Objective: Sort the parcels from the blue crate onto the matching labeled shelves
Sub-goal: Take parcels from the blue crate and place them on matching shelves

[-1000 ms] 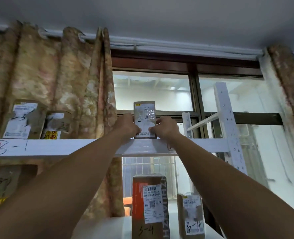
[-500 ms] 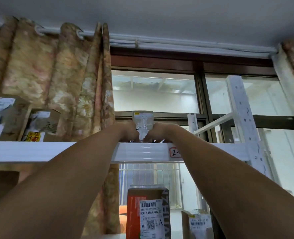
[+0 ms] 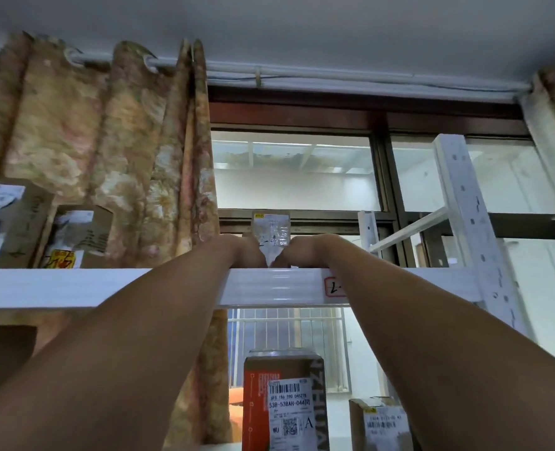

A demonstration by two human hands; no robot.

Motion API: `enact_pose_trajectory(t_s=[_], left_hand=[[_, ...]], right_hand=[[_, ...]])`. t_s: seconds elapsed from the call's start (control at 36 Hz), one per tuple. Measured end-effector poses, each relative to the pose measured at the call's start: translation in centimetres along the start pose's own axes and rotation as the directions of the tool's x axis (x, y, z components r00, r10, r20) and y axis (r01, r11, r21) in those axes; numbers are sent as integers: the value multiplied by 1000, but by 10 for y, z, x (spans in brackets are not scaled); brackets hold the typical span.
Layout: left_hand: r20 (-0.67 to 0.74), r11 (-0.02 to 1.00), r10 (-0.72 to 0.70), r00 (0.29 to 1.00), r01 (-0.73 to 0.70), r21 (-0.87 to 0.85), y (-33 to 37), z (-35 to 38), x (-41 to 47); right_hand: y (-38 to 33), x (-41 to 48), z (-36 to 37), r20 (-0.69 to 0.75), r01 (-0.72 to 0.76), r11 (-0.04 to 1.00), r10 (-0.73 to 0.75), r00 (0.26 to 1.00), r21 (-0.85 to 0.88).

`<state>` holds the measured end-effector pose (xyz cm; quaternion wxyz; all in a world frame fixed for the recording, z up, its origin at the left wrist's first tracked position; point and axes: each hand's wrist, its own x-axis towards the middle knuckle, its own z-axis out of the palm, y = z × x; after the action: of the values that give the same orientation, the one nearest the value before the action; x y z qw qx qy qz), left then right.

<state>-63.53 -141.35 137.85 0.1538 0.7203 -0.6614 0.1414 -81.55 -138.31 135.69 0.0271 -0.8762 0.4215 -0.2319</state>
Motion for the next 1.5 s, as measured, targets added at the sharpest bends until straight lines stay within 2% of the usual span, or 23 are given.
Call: enact_pose_trajectory(t_s=[0.08, 0.17, 0.28, 0.39, 0.5, 0.78, 0.92, 1.0, 1.19, 1.33, 1.5], left_hand=[[-16, 1000, -8, 1000, 8, -3, 21, -7, -53], [-20, 998, 60, 998, -61, -23, 24, -9, -66], [-57, 999, 47, 997, -48, -20, 25, -15, -80], [-210, 1000, 13, 978, -9, 18, 21, -16, -106], [-211, 998, -40, 977, 48, 32, 8, -17, -138], [-244, 993, -33, 969, 59, 100, -9, 10, -269], [-226, 997, -68, 972, 71, 8, -21, 31, -358], [-137, 992, -112, 984, 120, 47, -21, 33, -416], [88, 979, -182, 979, 172, 110, -40, 25, -522], [136, 970, -227, 964, 213, 114, -72, 16, -562], [128, 977, -184, 975, 167, 134, -96, -3, -626]], right_hand=[[-8, -5, 0, -31, -52, 997, 51, 998, -50], [-13, -10, 2, -76, -161, 982, 154, 985, -101], [-18, -13, 9, -275, -306, 940, 258, 926, -149], [-39, -34, 17, -350, -336, 926, 261, 900, -172], [-59, -58, 29, -355, -338, 911, 244, 903, -234], [-110, -157, 75, -315, -271, 914, 173, 933, -301], [-138, -231, 110, -229, -226, 910, 152, 962, -347], [-158, -273, 127, -144, -201, 908, 158, 977, -368], [-210, -352, 154, -49, -187, 918, 181, 982, -350], [-266, -394, 154, -4, -162, 932, 170, 985, -324], [-317, -447, 161, 14, -205, 923, 222, 975, -326]])
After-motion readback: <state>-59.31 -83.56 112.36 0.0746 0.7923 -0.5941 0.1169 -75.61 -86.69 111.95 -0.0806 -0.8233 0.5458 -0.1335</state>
